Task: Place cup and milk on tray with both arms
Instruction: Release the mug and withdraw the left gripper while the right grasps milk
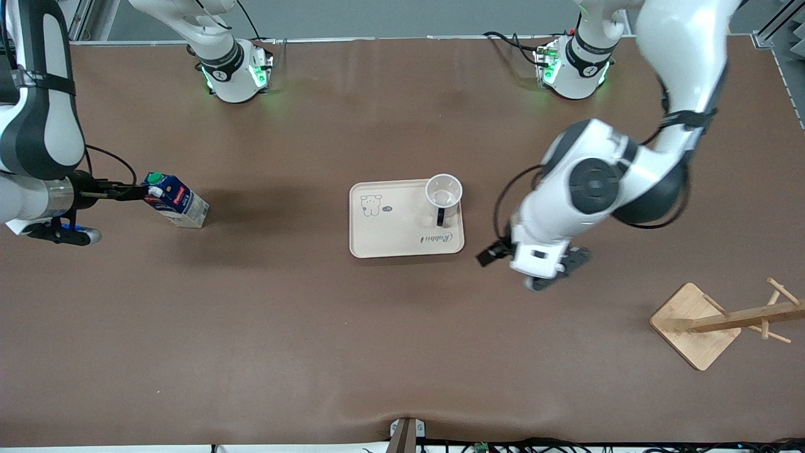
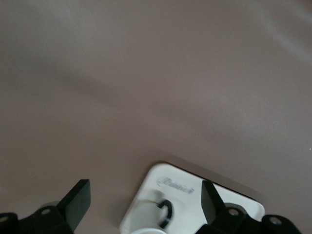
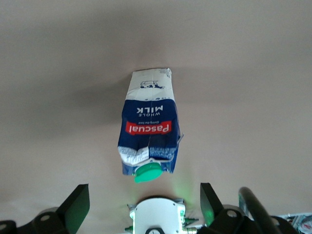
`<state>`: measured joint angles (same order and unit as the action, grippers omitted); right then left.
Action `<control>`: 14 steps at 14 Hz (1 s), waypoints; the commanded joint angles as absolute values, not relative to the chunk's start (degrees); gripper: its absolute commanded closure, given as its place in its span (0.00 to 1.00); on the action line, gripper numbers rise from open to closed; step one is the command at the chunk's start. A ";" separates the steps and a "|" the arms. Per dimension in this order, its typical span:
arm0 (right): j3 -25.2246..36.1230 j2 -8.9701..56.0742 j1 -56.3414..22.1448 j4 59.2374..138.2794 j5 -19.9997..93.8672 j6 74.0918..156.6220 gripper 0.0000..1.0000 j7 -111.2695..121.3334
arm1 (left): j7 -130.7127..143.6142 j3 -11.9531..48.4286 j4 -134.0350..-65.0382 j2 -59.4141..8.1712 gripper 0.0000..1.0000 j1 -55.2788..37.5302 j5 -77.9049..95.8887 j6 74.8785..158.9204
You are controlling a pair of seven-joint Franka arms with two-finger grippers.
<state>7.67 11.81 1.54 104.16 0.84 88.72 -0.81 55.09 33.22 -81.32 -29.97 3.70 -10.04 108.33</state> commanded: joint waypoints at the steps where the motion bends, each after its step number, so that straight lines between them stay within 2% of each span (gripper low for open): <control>1: 6.77 3.36 2.29 117.65 0.35 97.44 0.00 -1.58 | 42.94 33.22 -82.18 -25.41 0.00 9.12 -10.90 106.44; 4: 6.77 -0.17 2.02 127.33 0.35 107.29 0.00 -1.58 | 31.94 33.23 -82.18 -22.07 0.00 15.02 -10.90 103.46; 5: 6.68 -0.44 2.11 129.44 0.44 109.23 0.18 -1.58 | 29.38 32.96 -82.09 -20.93 0.00 15.90 -10.90 102.40; 6: 6.68 -0.53 2.11 130.59 0.44 110.38 0.64 -1.58 | 27.62 32.96 -82.09 -19.79 0.00 17.39 -10.99 101.52; 7: 6.68 -0.53 2.02 130.52 0.44 110.56 1.00 -1.23 | 26.90 32.96 -82.09 -19.25 0.00 18.36 -10.90 100.38; 10: 6.42 -0.44 1.85 125.62 0.79 109.43 1.00 -1.23 | 25.15 33.48 -80.25 -18.72 0.00 19.50 -14.05 95.37; 12: 5.63 -0.09 -0.07 118.61 1.67 103.40 1.00 -1.84 | 22.25 33.05 -78.67 -17.50 0.00 18.82 -14.41 93.00; 13: 5.63 0.17 -2.00 113.87 2.19 98.05 1.00 -2.54 | 20.15 30.70 -78.84 -14.36 0.00 17.50 -13.54 92.81; 14: 5.62 0.44 -4.72 109.90 3.15 93.13 1.00 -5.86 | 18.65 25.80 -79.19 -12.50 0.00 13.57 -13.10 92.81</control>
